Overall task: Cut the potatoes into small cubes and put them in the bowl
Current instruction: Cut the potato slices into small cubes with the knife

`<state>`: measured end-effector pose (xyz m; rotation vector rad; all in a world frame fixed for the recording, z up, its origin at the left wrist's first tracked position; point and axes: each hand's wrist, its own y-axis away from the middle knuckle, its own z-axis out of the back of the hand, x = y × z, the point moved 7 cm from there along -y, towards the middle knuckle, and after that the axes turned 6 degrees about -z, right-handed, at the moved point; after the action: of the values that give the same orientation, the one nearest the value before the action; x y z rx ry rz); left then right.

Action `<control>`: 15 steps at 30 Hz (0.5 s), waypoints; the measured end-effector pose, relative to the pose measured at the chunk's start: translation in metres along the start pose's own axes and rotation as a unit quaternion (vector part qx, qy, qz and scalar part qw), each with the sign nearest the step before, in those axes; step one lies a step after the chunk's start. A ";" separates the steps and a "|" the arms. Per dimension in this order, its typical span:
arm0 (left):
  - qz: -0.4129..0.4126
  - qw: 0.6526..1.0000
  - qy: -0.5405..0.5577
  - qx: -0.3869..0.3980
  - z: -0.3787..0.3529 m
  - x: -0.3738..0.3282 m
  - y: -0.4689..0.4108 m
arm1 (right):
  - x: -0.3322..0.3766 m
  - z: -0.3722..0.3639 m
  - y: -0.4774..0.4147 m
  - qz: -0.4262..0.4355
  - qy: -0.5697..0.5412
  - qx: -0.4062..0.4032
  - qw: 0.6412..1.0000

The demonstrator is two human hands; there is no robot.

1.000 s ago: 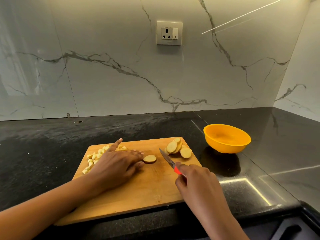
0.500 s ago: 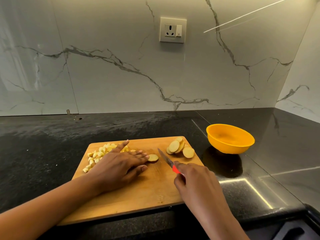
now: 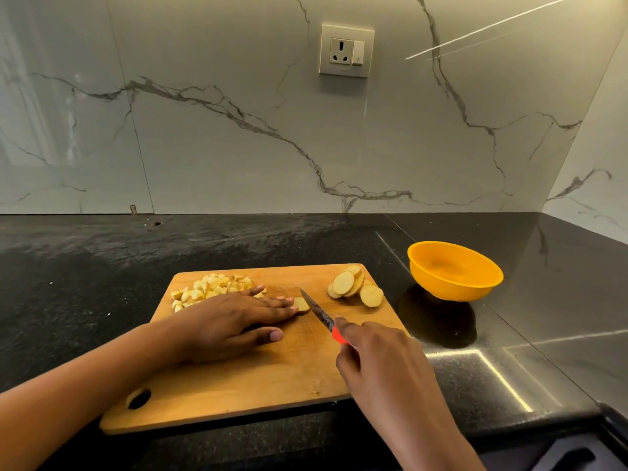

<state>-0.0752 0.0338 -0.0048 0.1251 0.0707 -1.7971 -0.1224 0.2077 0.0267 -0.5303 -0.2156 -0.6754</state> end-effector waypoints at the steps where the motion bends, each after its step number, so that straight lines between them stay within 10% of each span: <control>1: -0.001 1.000 0.009 0.001 0.000 0.001 0.000 | 0.001 0.000 0.000 0.003 0.004 0.002 1.000; 15: -0.002 0.999 0.034 -0.020 0.001 0.004 -0.004 | 0.013 -0.021 0.005 0.023 0.102 0.093 0.990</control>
<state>-0.0805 0.0309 -0.0045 0.1583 0.1547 -1.7950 -0.1089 0.1930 0.0112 -0.2844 -0.0736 -0.6523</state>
